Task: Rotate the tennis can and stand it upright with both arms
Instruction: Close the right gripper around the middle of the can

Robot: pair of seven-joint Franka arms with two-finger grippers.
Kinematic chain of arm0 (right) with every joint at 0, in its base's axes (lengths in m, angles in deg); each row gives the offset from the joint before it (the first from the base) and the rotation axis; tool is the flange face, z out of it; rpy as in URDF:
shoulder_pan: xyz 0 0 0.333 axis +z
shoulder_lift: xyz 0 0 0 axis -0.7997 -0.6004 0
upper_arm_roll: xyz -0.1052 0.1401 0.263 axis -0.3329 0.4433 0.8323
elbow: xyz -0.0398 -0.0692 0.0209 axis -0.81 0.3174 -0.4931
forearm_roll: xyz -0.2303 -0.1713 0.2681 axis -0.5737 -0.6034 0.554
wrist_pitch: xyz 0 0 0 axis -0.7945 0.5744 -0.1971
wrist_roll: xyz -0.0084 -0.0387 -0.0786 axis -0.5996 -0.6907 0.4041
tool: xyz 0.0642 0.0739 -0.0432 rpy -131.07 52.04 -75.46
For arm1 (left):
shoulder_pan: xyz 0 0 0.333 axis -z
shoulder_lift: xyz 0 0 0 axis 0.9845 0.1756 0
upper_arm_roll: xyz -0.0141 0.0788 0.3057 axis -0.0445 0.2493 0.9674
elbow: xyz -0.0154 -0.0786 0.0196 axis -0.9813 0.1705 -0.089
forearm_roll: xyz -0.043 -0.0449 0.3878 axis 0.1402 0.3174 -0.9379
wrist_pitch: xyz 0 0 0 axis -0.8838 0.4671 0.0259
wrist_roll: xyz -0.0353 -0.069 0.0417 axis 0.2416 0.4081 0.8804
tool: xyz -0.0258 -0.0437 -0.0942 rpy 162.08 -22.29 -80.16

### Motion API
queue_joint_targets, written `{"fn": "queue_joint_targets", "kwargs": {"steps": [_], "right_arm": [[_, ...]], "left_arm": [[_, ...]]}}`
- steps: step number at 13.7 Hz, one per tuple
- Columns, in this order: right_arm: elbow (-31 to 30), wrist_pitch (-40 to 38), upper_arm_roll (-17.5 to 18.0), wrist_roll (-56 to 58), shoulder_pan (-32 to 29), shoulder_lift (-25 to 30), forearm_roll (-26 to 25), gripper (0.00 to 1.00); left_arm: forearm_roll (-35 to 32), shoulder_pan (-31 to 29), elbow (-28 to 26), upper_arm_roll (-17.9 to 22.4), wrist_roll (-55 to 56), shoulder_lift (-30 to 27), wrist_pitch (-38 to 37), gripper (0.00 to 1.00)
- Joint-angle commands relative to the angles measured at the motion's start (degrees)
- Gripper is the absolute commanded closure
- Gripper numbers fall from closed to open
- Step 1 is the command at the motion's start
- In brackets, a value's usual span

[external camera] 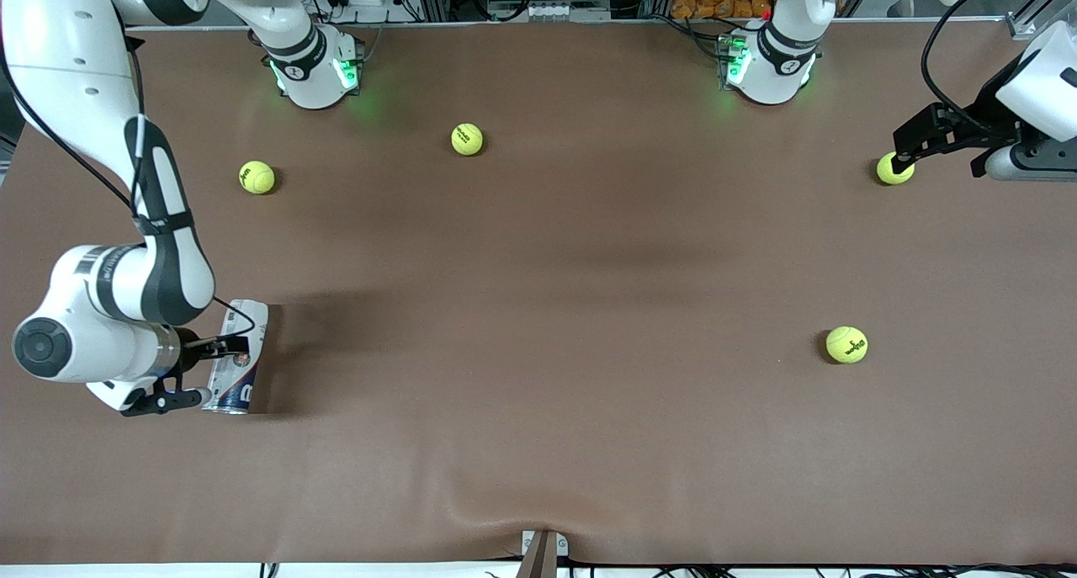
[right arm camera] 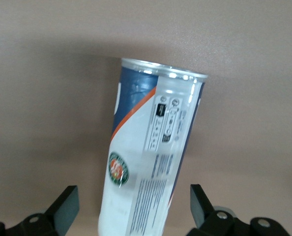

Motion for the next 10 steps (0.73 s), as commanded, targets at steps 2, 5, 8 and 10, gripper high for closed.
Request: {"fn": "queue_joint_targets", "kwargs": {"steps": [2, 5, 8, 10], "right_arm": [[1.1, 2.2, 0.6, 3.0, -1.7, -2.5, 0.3, 0.00], [1.0, 2.1, 0.6, 3.0, -1.8, -3.3, 0.4, 0.00], [-0.7, 2.1, 0.6, 3.0, -2.4, -3.8, 0.5, 0.00], [-0.9, 2.1, 0.6, 2.9, -2.5, -4.0, 0.4, 0.00]], "left_arm": [[0.2, -0.4, 0.5, -0.3, 0.1, -0.1, -0.8, 0.00], [0.2, -0.3, 0.5, -0.3, 0.1, -0.1, -0.8, 0.00], [0.2, -0.3, 0.4, -0.3, 0.1, -0.1, -0.8, 0.00], [0.2, -0.3, 0.4, -0.3, 0.0, 0.0, -0.8, 0.00]]}}
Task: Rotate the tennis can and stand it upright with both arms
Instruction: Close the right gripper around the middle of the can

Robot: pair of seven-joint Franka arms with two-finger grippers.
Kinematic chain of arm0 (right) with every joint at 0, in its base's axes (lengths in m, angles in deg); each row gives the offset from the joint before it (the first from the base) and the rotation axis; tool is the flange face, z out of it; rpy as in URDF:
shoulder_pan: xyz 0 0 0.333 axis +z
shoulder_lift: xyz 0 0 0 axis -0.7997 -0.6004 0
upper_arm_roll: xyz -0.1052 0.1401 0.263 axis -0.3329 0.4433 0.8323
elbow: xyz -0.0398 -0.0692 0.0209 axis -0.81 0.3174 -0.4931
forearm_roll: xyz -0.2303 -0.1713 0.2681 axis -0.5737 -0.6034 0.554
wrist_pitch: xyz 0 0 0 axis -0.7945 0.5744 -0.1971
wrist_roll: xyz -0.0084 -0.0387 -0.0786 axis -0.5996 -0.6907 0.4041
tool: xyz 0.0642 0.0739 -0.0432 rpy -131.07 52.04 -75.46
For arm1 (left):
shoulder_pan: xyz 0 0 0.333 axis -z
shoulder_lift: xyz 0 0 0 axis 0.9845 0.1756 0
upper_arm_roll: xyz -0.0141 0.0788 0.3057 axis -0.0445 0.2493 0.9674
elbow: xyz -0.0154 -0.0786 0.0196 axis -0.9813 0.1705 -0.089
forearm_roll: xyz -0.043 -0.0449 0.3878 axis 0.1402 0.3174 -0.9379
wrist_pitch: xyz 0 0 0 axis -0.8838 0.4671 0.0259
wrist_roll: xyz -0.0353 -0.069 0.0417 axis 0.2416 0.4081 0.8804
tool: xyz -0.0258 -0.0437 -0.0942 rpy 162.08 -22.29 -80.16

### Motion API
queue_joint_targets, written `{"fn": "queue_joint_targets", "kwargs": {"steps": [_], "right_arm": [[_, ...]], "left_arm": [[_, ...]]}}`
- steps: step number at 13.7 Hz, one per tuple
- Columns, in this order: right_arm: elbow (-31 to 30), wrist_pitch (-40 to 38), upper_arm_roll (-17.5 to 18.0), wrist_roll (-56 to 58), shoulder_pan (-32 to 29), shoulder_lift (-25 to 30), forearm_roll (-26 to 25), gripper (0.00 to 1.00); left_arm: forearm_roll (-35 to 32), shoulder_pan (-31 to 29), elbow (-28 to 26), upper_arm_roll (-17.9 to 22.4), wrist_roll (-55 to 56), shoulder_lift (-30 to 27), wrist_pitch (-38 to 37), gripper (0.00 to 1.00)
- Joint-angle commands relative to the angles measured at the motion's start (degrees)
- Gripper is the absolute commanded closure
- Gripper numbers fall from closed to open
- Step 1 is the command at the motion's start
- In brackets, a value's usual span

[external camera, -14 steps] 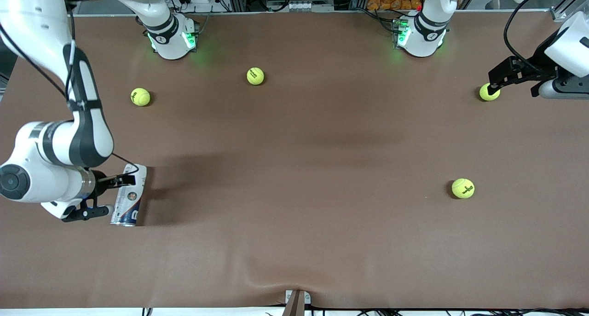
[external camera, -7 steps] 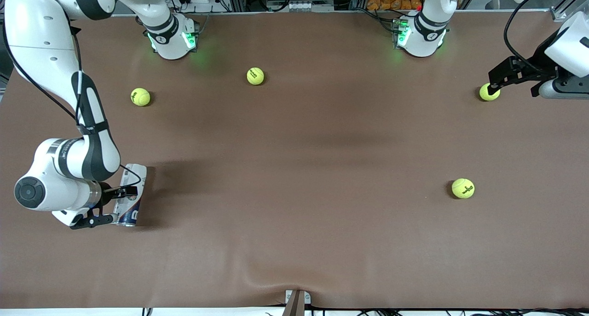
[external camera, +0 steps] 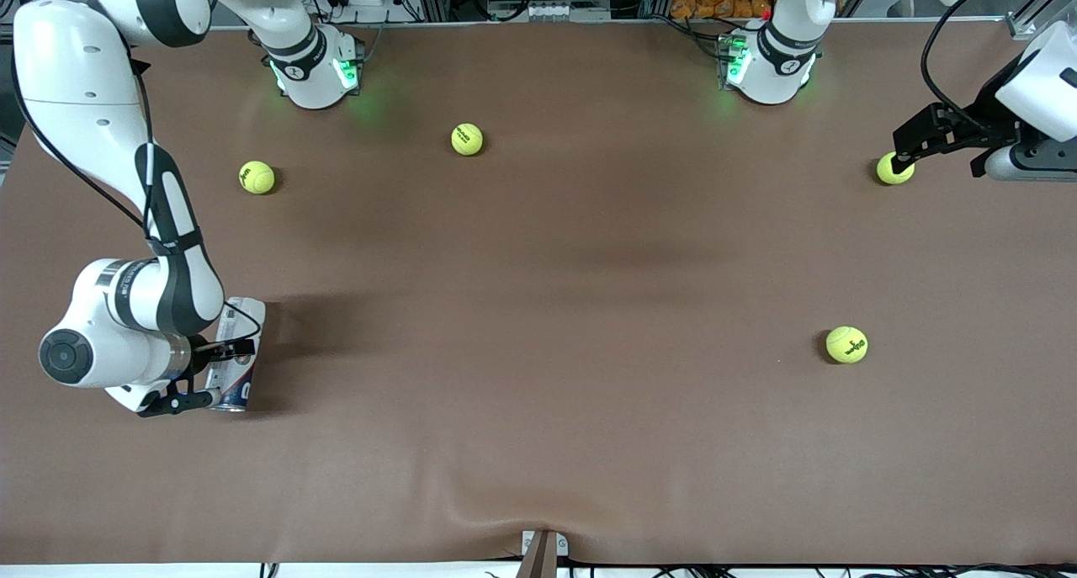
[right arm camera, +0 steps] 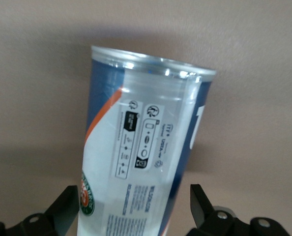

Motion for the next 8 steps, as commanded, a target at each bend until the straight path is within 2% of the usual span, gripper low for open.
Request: {"fn": "queue_joint_targets", "kwargs": {"steps": [1, 5, 6, 7, 8], "right_arm": [[-0.3, 0.1, 0.7, 1.0, -1.1, -0.5, 0.4, 0.00], [-0.3, 0.2, 0.6, 3.2, -1.1, -1.2, 4.0, 0.00], [-0.2, 0.2, 0.6, 5.5, -1.1, -1.3, 4.0, 0.25], [-0.2, 0.2, 0.6, 7.4, -1.2, -1.3, 4.0, 0.36], [-0.1, 0.1, 0.6, 8.3, -1.1, -1.3, 4.0, 0.37]], "left_arm": [[0.2, -0.3, 0.4, -0.4, 0.0, 0.0, -0.8, 0.00], [0.2, -0.3, 0.3, -0.3, 0.0, 0.1, -0.8, 0.00], [0.2, -0.3, 0.3, -0.3, 0.0, 0.1, -0.8, 0.00], [0.2, -0.3, 0.3, -0.3, 0.0, 0.1, -0.8, 0.00], [0.2, -0.3, 0.4, -0.3, 0.0, 0.1, -0.8, 0.00]]}}
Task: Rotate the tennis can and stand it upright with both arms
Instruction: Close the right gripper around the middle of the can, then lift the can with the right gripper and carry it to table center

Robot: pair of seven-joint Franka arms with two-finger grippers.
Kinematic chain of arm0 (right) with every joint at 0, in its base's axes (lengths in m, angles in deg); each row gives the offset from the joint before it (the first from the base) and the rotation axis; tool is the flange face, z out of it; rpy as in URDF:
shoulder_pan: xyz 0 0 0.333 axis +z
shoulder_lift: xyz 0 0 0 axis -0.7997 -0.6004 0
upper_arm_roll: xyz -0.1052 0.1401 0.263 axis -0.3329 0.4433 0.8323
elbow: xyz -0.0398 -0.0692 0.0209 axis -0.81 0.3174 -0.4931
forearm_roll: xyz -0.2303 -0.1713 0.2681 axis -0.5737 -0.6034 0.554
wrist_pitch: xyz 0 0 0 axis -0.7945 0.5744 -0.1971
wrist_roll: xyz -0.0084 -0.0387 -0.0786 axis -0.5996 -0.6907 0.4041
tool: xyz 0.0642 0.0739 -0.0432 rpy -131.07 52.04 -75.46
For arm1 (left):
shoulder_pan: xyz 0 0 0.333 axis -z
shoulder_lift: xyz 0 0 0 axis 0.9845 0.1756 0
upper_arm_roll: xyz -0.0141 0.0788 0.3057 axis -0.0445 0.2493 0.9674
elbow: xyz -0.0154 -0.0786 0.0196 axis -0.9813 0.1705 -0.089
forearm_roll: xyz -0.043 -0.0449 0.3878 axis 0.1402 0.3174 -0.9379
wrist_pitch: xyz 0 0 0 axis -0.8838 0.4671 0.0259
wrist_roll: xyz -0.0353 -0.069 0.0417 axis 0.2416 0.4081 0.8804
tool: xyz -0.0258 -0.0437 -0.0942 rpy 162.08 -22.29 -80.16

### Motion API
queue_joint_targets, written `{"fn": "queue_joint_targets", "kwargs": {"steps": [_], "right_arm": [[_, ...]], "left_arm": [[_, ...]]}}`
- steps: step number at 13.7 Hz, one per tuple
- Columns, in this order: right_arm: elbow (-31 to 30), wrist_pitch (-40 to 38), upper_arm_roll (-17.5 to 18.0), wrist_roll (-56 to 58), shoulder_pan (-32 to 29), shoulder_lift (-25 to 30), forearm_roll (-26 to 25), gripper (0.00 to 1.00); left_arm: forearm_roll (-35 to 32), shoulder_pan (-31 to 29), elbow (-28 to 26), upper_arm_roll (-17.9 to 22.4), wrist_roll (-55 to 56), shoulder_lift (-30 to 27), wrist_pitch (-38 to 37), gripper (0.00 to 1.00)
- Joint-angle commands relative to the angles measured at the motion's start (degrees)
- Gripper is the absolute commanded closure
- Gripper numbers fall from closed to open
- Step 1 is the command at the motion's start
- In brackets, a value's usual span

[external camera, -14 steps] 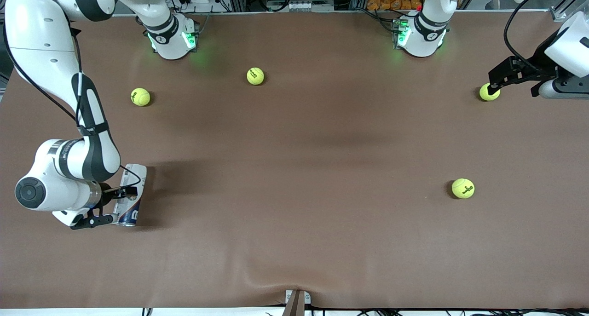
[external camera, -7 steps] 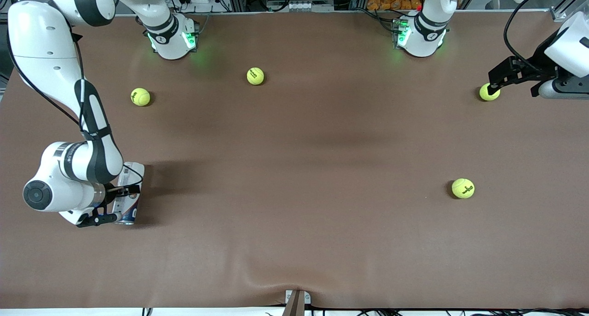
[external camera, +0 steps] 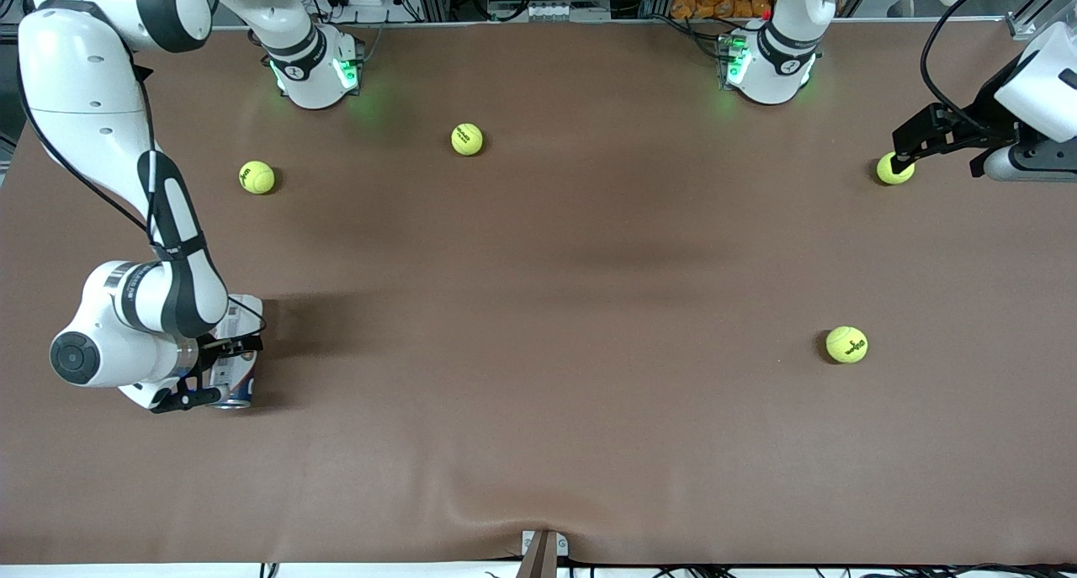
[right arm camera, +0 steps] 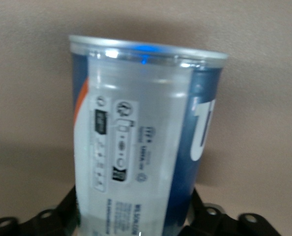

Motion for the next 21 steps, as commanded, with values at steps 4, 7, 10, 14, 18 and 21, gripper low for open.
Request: {"fn": "queue_joint_targets", "kwargs": {"steps": [4, 7, 10, 14, 18, 21], "right_arm": [[2.6, -0.3, 1.0, 14.6, 1.6, 0.2, 1.2, 0.36], [4.3, -0.4, 1.0, 21.3, 8.8, 1.2, 0.9, 0.36], [4.4, -0.5, 0.7, 20.7, 17.8, 3.3, 0.5, 0.31], [6.2, 0.2, 0.8, 18.5, 28.7, 3.8, 0.7, 0.26], [7.2, 5.9, 0.8, 16.5, 36.5, 3.1, 0.0, 0.27], [7.4, 10.2, 0.7, 16.9, 40.0, 1.3, -2.0, 0.27]], "left_arm": [[0.2, -0.3, 0.5, -0.3, 0.0, 0.4, -0.6, 0.00], [0.2, -0.4, 0.8, -0.3, 0.0, 0.4, -0.6, 0.00], [0.2, -0.4, 0.7, -0.3, -0.1, 0.3, -0.6, 0.00], [0.2, -0.5, 0.7, 0.0, -0.6, 0.1, -0.6, 0.00], [0.2, -0.5, 0.7, 0.2, -0.9, 0.0, -0.6, 0.00], [0.2, -0.5, 0.7, 0.2, -0.9, 0.2, -0.6, 0.00]]}}
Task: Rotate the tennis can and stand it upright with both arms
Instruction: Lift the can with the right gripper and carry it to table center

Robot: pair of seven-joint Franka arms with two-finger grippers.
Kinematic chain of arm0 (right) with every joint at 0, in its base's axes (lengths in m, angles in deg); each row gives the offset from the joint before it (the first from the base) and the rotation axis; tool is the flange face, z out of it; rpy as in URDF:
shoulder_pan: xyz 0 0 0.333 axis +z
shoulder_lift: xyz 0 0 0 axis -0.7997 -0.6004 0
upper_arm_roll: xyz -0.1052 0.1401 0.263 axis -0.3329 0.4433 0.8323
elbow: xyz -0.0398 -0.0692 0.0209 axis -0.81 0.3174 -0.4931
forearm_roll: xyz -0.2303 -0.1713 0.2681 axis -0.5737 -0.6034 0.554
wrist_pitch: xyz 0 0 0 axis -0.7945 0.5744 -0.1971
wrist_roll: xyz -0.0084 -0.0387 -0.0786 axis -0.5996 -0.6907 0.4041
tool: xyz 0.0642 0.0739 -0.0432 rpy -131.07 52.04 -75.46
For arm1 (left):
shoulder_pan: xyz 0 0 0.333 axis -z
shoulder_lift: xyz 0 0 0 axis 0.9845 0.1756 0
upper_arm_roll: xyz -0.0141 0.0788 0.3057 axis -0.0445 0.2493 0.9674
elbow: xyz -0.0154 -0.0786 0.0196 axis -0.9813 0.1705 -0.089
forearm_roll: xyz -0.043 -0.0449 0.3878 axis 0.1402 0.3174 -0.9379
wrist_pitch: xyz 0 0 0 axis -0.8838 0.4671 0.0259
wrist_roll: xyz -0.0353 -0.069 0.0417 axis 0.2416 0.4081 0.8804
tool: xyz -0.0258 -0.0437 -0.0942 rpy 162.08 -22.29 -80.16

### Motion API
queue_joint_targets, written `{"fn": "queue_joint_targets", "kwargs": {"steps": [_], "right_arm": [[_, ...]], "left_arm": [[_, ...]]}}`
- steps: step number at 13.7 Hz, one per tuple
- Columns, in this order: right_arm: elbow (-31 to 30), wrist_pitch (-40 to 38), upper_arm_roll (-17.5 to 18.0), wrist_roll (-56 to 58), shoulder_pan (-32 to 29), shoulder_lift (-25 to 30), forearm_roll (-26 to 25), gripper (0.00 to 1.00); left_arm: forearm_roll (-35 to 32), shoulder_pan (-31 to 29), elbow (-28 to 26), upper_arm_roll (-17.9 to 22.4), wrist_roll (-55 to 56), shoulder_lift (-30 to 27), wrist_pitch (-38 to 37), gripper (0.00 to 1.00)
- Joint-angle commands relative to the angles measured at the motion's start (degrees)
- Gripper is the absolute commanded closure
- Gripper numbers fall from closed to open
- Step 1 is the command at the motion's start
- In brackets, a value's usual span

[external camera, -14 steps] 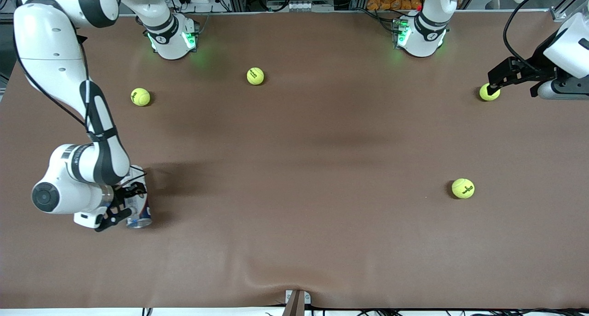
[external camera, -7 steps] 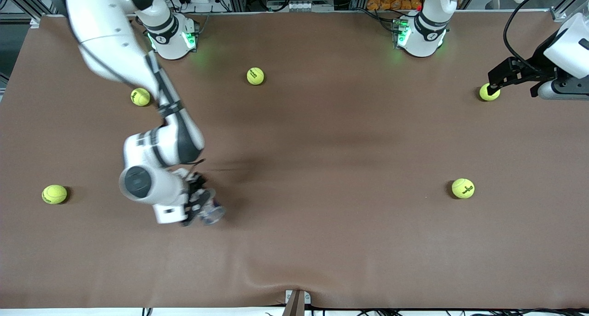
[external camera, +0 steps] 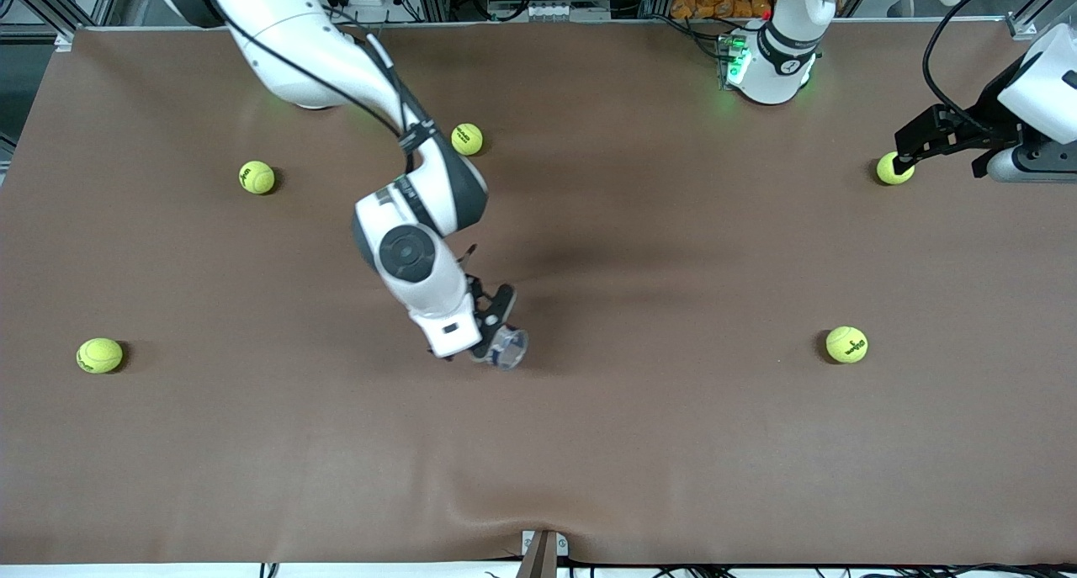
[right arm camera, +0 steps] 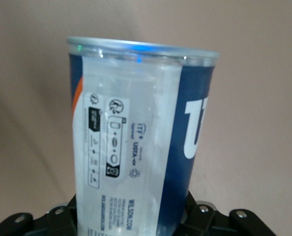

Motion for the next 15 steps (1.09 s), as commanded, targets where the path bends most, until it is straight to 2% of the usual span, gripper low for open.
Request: {"fn": "queue_joint_targets", "kwargs": {"steps": [1, 4, 7, 10, 12, 14, 15], "right_arm": [[0.8, 4.7, -0.8, -0.1, 3.6, -2.5, -2.1, 0.27], [1.7, 6.8, -0.9, -0.1, 6.5, -5.1, -8.9, 0.27], [2.6, 6.9, -0.9, -0.5, 9.9, -7.0, -19.3, 0.27], [2.6, 6.8, -0.9, -0.4, 11.0, -7.7, -23.0, 0.26], [2.1, 6.9, -0.9, -0.4, 10.9, -8.0, -23.1, 0.25], [2.2, 6.9, -0.9, -0.4, 11.0, -8.1, -23.2, 0.00], [2.2, 6.9, -0.9, -0.3, 11.0, -8.1, -23.2, 0.00]], "left_arm": [[0.2, -0.4, 0.7, 0.0, -0.9, 0.2, -0.6, 0.00], [0.2, -0.3, 0.7, 0.0, -0.9, 0.3, -0.5, 0.00], [0.2, 0.0, 0.7, -0.1, -0.8, 0.5, -0.4, 0.00], [0.2, 0.2, 0.6, -0.4, -0.8, 0.5, -0.4, 0.00], [0.2, 0.3, 0.7, -0.5, -0.5, 0.5, -0.4, 0.00], [0.2, 0.4, 0.7, -0.5, -0.3, 0.5, -0.5, 0.00], [0.2, 0.3, 0.7, -0.5, -0.4, 0.2, -0.6, 0.00]]}}
